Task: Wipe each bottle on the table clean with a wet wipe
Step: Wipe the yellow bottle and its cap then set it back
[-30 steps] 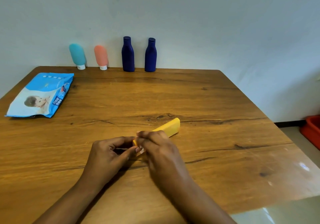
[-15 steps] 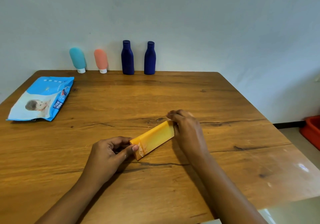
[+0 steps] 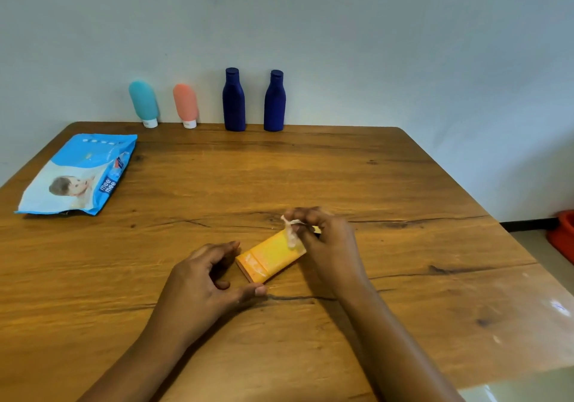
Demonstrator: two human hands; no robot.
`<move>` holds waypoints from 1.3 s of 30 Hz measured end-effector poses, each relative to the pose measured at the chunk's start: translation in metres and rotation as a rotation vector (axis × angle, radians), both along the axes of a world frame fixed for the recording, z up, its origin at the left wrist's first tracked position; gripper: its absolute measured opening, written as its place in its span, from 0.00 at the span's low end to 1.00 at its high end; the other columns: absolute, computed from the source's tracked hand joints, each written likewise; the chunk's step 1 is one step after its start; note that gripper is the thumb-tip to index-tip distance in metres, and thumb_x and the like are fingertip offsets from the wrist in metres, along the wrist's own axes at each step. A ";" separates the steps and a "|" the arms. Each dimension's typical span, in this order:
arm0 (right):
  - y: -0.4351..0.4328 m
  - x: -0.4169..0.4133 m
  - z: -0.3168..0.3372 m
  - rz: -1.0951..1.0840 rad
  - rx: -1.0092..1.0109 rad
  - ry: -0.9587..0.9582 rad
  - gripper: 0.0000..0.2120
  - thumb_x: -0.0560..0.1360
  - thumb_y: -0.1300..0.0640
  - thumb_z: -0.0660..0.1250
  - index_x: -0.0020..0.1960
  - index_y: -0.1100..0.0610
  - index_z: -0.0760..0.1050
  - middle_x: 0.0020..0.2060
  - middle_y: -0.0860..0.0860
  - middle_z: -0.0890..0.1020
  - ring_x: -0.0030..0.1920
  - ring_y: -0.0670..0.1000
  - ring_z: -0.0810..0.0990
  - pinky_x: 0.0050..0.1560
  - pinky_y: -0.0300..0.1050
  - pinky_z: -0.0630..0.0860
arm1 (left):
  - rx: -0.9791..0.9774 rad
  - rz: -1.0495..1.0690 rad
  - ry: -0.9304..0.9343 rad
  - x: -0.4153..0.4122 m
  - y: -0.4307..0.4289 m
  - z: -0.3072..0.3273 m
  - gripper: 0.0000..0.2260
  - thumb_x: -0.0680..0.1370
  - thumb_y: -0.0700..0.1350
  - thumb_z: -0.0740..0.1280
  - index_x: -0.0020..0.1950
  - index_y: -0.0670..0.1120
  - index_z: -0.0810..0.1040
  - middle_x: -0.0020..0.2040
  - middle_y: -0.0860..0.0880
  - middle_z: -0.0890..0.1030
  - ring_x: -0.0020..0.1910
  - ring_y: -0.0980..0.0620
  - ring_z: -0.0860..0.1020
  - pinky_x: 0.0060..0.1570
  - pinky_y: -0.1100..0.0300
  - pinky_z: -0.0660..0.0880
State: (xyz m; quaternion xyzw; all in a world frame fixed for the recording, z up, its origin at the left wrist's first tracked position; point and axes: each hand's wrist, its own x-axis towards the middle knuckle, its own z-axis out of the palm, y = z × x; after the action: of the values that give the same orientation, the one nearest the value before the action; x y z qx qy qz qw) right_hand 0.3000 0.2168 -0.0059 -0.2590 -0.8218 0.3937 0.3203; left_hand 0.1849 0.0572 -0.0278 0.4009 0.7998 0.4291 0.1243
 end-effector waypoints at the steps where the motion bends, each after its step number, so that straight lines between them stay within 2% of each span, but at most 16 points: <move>1: -0.006 -0.004 0.000 0.035 -0.006 -0.002 0.12 0.73 0.68 0.66 0.52 0.56 0.81 0.50 0.48 0.82 0.52 0.41 0.78 0.54 0.33 0.72 | -0.033 -0.002 0.042 0.001 0.000 -0.001 0.39 0.53 0.64 0.74 0.63 0.54 0.76 0.55 0.58 0.76 0.51 0.61 0.76 0.39 0.76 0.73; 7: -0.033 -0.012 -0.005 0.219 -0.072 -0.112 0.14 0.75 0.65 0.64 0.58 0.54 0.79 0.57 0.45 0.79 0.58 0.37 0.73 0.57 0.26 0.66 | -0.070 0.010 0.136 -0.001 -0.001 -0.004 0.32 0.59 0.59 0.78 0.61 0.54 0.77 0.52 0.58 0.76 0.45 0.59 0.77 0.41 0.73 0.75; 9: -0.034 -0.011 -0.003 0.268 0.023 -0.173 0.16 0.75 0.67 0.63 0.60 0.56 0.78 0.60 0.47 0.78 0.60 0.39 0.72 0.60 0.27 0.64 | -0.073 0.009 0.146 0.000 -0.001 -0.003 0.31 0.59 0.59 0.77 0.60 0.54 0.77 0.51 0.59 0.76 0.45 0.59 0.77 0.42 0.72 0.75; 11: -0.029 -0.009 0.002 0.307 0.213 -0.303 0.17 0.75 0.67 0.62 0.62 0.56 0.76 0.63 0.48 0.76 0.63 0.44 0.71 0.61 0.31 0.63 | -0.082 0.004 0.181 0.000 0.000 -0.002 0.30 0.60 0.60 0.76 0.60 0.55 0.77 0.51 0.60 0.75 0.48 0.60 0.75 0.41 0.71 0.74; 13: -0.023 -0.007 0.007 0.318 0.367 -0.419 0.18 0.75 0.65 0.62 0.64 0.55 0.75 0.65 0.49 0.75 0.64 0.47 0.70 0.61 0.36 0.64 | -0.103 -0.007 0.244 0.000 0.000 -0.003 0.31 0.61 0.62 0.75 0.62 0.55 0.76 0.50 0.61 0.73 0.52 0.61 0.70 0.43 0.73 0.67; 15: -0.023 -0.007 0.009 0.272 0.423 -0.502 0.19 0.76 0.63 0.62 0.66 0.54 0.72 0.66 0.49 0.73 0.65 0.48 0.68 0.62 0.39 0.64 | -0.122 -0.008 0.262 0.001 0.001 -0.002 0.32 0.61 0.62 0.74 0.63 0.55 0.75 0.50 0.61 0.72 0.53 0.61 0.66 0.44 0.74 0.62; 17: -0.033 -0.009 0.007 0.224 0.422 -0.490 0.21 0.75 0.62 0.63 0.67 0.53 0.71 0.66 0.49 0.73 0.64 0.50 0.69 0.60 0.40 0.65 | -0.124 -0.009 0.261 0.001 0.001 -0.002 0.31 0.62 0.61 0.75 0.62 0.55 0.75 0.49 0.60 0.72 0.53 0.61 0.66 0.44 0.74 0.62; 20: -0.059 -0.012 0.002 0.294 0.409 -0.381 0.21 0.72 0.63 0.67 0.64 0.55 0.73 0.59 0.51 0.76 0.58 0.51 0.73 0.56 0.43 0.69 | -0.111 -0.023 0.232 -0.001 0.000 -0.004 0.26 0.62 0.56 0.75 0.58 0.52 0.78 0.48 0.58 0.74 0.52 0.56 0.70 0.44 0.72 0.64; 23: -0.061 -0.009 0.001 0.266 0.492 -0.404 0.21 0.72 0.62 0.68 0.64 0.55 0.72 0.57 0.51 0.77 0.56 0.51 0.73 0.53 0.43 0.71 | -0.102 -0.020 0.225 -0.003 -0.001 -0.005 0.27 0.61 0.58 0.74 0.58 0.51 0.78 0.48 0.58 0.74 0.51 0.58 0.69 0.44 0.72 0.64; 27: -0.039 -0.009 0.005 0.158 0.530 -0.506 0.21 0.75 0.59 0.66 0.67 0.53 0.69 0.62 0.50 0.74 0.60 0.48 0.69 0.57 0.41 0.69 | -0.131 -0.002 0.240 -0.002 0.002 -0.005 0.31 0.61 0.62 0.75 0.62 0.55 0.75 0.49 0.60 0.72 0.52 0.61 0.66 0.43 0.74 0.62; 29: -0.048 -0.012 0.005 0.213 0.547 -0.511 0.21 0.74 0.58 0.66 0.66 0.54 0.69 0.62 0.51 0.73 0.61 0.49 0.69 0.60 0.42 0.69 | -0.134 -0.009 0.227 -0.002 0.002 -0.005 0.31 0.61 0.62 0.74 0.61 0.55 0.76 0.49 0.60 0.72 0.52 0.60 0.67 0.43 0.74 0.62; 32: -0.071 -0.013 0.002 0.321 0.570 -0.462 0.17 0.75 0.60 0.64 0.64 0.58 0.73 0.60 0.54 0.75 0.58 0.52 0.70 0.59 0.46 0.72 | -0.121 -0.019 0.222 -0.004 0.000 -0.005 0.26 0.62 0.54 0.73 0.60 0.51 0.78 0.48 0.57 0.74 0.53 0.55 0.70 0.43 0.73 0.64; 34: -0.069 -0.009 0.003 0.307 0.560 -0.446 0.16 0.77 0.59 0.60 0.64 0.58 0.73 0.61 0.53 0.75 0.59 0.52 0.71 0.60 0.45 0.70 | -0.124 -0.017 0.227 -0.004 0.000 -0.006 0.26 0.63 0.51 0.75 0.61 0.52 0.77 0.48 0.58 0.73 0.52 0.57 0.69 0.44 0.73 0.64; 36: -0.051 -0.005 0.003 0.252 0.524 -0.464 0.15 0.78 0.59 0.59 0.63 0.59 0.73 0.61 0.53 0.75 0.61 0.51 0.71 0.60 0.43 0.68 | -0.127 -0.010 0.237 -0.003 0.001 -0.006 0.28 0.63 0.57 0.75 0.62 0.55 0.75 0.49 0.60 0.72 0.51 0.61 0.66 0.43 0.74 0.63; 39: -0.024 -0.005 0.003 0.140 0.542 -0.545 0.14 0.78 0.60 0.60 0.63 0.56 0.73 0.60 0.51 0.74 0.60 0.49 0.71 0.58 0.40 0.68 | -0.155 -0.012 0.245 -0.002 0.003 -0.004 0.31 0.62 0.63 0.74 0.63 0.57 0.74 0.51 0.60 0.72 0.52 0.61 0.65 0.44 0.72 0.63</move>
State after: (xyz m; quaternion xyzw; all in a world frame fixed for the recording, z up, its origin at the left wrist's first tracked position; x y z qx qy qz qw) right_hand 0.2954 0.1925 -0.0025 -0.2033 -0.9667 0.0999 0.1193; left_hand 0.1827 0.0606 -0.0321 0.4444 0.8372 0.3132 0.0587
